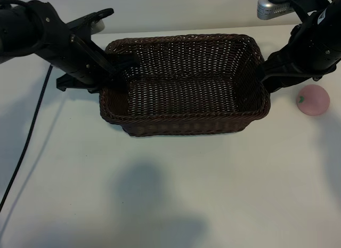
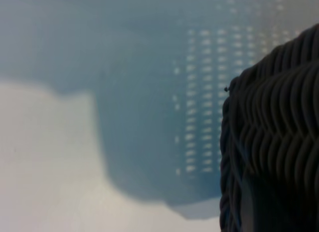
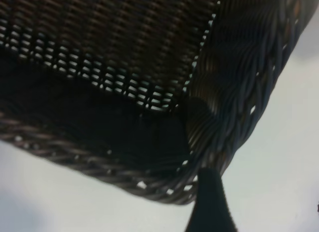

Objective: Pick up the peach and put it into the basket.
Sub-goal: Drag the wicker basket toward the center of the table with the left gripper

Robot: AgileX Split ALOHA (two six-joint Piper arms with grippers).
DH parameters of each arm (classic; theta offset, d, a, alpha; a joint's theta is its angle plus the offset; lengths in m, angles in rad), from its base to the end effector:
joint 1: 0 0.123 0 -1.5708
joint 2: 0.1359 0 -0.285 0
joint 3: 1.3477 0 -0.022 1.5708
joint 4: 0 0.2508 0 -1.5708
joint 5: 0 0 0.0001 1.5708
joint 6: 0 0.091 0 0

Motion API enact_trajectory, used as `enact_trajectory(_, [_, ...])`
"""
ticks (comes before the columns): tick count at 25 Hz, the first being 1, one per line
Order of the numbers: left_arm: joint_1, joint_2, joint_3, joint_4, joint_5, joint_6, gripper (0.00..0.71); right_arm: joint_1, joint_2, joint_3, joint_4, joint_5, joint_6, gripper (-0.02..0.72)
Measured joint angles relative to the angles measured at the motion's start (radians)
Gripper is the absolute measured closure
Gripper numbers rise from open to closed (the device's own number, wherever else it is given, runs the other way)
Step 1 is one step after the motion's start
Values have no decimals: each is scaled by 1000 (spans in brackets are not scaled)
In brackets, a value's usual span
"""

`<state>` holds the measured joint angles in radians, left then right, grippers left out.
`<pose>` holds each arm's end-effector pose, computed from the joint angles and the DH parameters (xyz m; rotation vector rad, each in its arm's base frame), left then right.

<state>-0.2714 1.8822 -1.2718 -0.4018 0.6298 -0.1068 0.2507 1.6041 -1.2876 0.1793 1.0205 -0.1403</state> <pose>0.3706 -0.1249 0.1942 -0.1537 2.7430 -0.5222 0.3125 0.0943 0.2832 -0.4517 2.7831 0.2621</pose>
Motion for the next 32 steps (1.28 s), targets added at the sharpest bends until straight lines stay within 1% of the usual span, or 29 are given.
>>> enact_trajectory(6, [0, 28, -39, 8, 4, 0, 551, 0, 0, 0, 0, 1, 0, 199])
enact_trajectory(12, [0, 73, -41, 18, 7, 24, 551, 0, 0, 0, 0, 1, 0, 199])
enact_trajectory(19, [0, 85, -41, 20, 9, 53, 551, 0, 0, 0, 0, 2, 0, 200])
enact_trajectory(25, [-1, 86, -41, 19, -20, 52, 551, 0, 0, 0, 0, 2, 0, 200])
enact_trajectory(30, [-2, 119, -42, -4, -25, 46, 551, 0, 0, 0, 0, 2, -1, 200])
enact_trajectory(32, [-4, 132, -42, -31, -31, 45, 551, 0, 0, 0, 0, 5, 0, 200])
